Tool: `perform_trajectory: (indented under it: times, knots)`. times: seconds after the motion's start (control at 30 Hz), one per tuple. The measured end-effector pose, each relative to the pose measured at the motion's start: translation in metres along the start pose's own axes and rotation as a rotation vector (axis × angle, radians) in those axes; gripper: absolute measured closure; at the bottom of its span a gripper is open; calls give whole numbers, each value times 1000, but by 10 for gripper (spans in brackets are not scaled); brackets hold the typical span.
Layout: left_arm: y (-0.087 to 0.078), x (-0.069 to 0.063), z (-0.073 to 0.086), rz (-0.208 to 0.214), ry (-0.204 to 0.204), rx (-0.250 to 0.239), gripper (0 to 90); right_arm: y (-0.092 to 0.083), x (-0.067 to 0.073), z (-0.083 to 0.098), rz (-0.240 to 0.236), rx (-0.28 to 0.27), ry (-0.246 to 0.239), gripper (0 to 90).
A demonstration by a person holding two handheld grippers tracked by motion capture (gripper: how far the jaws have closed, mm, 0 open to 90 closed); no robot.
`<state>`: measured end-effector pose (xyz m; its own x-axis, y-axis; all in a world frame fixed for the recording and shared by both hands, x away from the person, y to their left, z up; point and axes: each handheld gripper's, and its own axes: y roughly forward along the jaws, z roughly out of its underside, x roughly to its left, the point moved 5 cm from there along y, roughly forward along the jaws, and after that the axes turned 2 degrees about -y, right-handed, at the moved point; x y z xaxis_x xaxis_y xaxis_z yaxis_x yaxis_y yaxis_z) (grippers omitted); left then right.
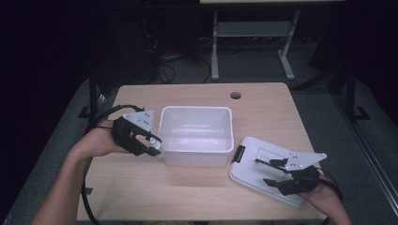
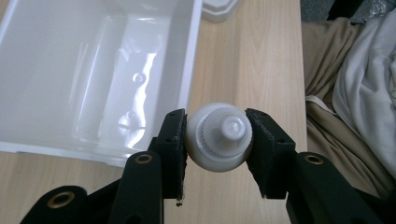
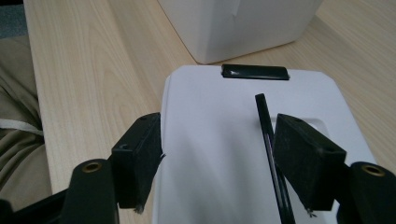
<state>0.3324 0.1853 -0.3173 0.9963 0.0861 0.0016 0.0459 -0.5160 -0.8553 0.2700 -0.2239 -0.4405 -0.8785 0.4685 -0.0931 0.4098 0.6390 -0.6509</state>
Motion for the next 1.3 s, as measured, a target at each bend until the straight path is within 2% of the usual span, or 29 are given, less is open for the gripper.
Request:
perform_trajectory:
  times: [0.6, 0.8, 0.93, 1.13, 1.3]
  knots:
    - [2, 24, -8, -5, -11, 19, 600, -3, -4, 3, 9, -3, -6, 322]
    - [3, 35, -10, -10, -17, 30, 600, -4, -4, 4, 7, -3, 8, 321]
    - [9, 43, -12, 1, -31, 12, 600, -4, -4, 3, 9, -5, 4, 320]
    - [19, 53, -11, -13, -46, 38, 600, -5, -4, 4, 6, -10, 0, 320]
    - [31, 58, -6, -5, -67, 61, 599, -4, -4, 5, 2, -8, 0, 320]
